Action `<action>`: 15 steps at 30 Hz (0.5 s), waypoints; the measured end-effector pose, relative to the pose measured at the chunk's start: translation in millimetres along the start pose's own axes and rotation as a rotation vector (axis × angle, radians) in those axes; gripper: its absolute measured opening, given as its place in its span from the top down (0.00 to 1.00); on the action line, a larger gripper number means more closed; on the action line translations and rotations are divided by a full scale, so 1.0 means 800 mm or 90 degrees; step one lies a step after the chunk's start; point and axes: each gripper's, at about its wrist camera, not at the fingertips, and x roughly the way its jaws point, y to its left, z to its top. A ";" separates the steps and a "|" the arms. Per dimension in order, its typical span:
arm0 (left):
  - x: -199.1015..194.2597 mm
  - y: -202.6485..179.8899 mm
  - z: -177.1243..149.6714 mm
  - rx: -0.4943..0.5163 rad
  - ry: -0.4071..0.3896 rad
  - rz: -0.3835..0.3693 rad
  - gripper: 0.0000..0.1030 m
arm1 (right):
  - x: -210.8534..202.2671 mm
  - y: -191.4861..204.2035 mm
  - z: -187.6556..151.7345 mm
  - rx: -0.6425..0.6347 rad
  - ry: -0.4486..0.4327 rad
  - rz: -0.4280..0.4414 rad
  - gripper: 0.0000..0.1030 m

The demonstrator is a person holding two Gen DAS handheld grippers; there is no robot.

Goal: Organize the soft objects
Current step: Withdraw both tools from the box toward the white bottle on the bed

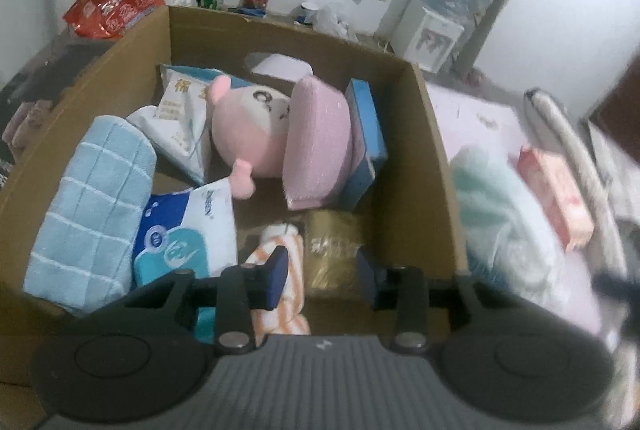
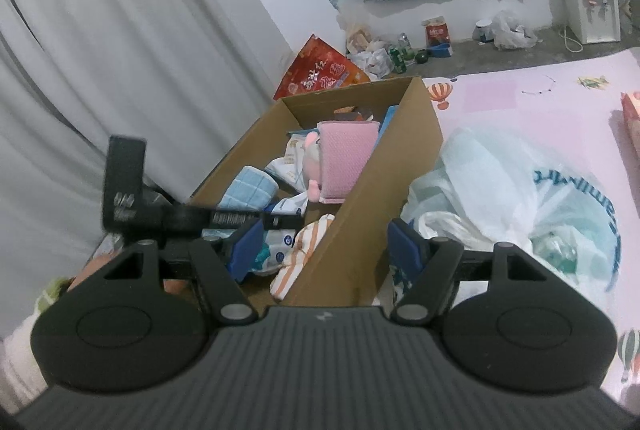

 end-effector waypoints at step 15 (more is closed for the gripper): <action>-0.129 -0.046 -0.070 0.043 -0.148 -0.027 0.09 | -0.090 -0.066 -0.127 0.142 0.002 -0.090 0.16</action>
